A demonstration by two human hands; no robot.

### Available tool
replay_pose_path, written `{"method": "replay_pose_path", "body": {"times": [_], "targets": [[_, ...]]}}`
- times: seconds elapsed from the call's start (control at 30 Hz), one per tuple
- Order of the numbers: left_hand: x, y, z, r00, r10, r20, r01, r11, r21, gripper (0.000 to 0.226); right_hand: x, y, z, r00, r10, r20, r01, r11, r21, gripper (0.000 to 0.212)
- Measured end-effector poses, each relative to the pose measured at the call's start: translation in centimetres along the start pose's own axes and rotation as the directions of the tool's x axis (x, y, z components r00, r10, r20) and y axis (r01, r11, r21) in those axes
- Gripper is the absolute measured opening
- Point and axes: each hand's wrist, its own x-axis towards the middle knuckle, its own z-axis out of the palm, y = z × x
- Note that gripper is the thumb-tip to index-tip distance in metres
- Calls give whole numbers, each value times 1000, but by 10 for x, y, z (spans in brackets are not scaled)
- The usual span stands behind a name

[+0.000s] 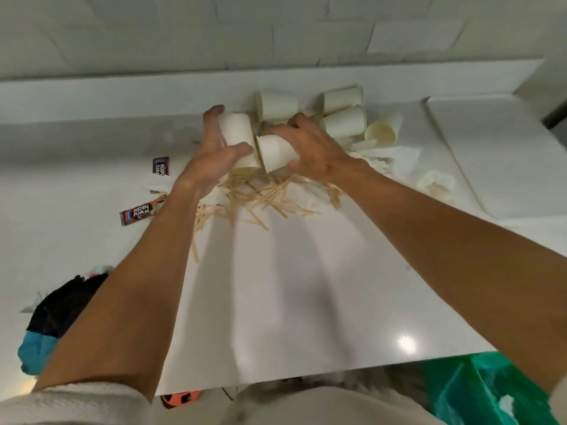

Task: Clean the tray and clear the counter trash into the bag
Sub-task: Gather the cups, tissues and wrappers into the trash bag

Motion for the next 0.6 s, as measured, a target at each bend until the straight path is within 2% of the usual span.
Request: {"method": "replay_pose_path", "body": {"times": [0.33,0.5,0.6], "targets": [[-11,33,104,973,153,171,-166,984,64,80,-120,66,-51,966,245,-85,-249,968,-41,70],[-29,51,200,919,186,347,-217,975,53,80,-213,113,-73,903,395,-167,-405,914,-27,68],[-52,62,269,871,198,450,-246,968,50,79,-285,144,-86,839,503,-206,-513,859,8,70]]}}
